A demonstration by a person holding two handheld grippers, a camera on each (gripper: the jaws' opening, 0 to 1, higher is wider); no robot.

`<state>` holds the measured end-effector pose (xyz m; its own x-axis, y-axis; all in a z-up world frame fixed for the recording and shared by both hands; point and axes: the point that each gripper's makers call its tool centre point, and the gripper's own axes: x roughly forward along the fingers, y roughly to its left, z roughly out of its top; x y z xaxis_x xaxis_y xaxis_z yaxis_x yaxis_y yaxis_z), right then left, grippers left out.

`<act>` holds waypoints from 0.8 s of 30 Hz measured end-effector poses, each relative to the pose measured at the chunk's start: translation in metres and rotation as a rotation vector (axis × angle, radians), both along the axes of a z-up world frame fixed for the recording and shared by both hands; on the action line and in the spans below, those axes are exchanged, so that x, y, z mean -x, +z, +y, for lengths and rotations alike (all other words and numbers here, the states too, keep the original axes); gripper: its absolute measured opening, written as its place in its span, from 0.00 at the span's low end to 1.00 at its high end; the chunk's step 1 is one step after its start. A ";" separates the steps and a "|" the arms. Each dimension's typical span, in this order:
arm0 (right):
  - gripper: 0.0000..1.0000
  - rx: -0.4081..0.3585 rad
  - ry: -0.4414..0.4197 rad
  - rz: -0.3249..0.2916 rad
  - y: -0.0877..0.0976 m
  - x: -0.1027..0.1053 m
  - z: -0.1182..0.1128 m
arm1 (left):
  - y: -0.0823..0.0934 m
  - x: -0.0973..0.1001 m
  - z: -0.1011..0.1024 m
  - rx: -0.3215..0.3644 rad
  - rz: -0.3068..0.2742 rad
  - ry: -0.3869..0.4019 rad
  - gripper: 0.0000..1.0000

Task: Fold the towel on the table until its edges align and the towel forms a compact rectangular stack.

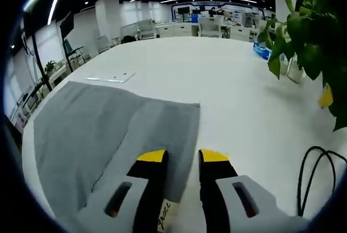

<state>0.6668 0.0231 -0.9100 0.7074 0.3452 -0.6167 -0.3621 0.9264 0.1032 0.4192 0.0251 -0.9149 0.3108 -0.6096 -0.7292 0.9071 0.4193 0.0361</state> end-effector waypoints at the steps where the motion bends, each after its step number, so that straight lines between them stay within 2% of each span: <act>1: 0.26 -0.001 0.001 0.001 -0.001 -0.003 0.001 | 0.000 0.001 0.000 0.000 0.001 0.000 0.12; 4: 0.26 0.014 0.012 -0.020 0.001 -0.008 0.008 | 0.001 0.008 0.000 -0.002 0.026 -0.004 0.11; 6: 0.26 0.024 0.019 -0.020 0.002 -0.009 0.010 | 0.000 0.010 0.001 -0.009 0.022 -0.021 0.10; 10: 0.24 0.039 0.015 -0.033 0.002 -0.015 0.006 | 0.001 0.013 0.001 -0.001 0.046 -0.015 0.09; 15: 0.17 0.072 0.042 -0.044 0.002 -0.021 0.012 | 0.001 0.010 0.002 -0.006 0.049 -0.009 0.07; 19: 0.05 0.083 0.073 -0.031 0.002 -0.017 0.018 | 0.001 0.010 0.000 -0.004 0.050 0.004 0.06; 20: 0.03 0.061 0.077 -0.016 0.002 -0.015 0.020 | 0.000 0.010 -0.001 -0.002 0.048 0.009 0.05; 21: 0.03 0.077 0.078 -0.021 0.002 -0.014 0.018 | 0.000 0.010 -0.001 0.002 0.048 0.016 0.04; 22: 0.02 0.081 0.083 -0.022 0.002 -0.012 0.016 | 0.000 0.011 -0.002 0.018 0.070 0.051 0.04; 24: 0.01 0.073 0.086 -0.020 0.002 -0.010 0.012 | 0.000 0.012 -0.005 0.025 0.084 0.067 0.03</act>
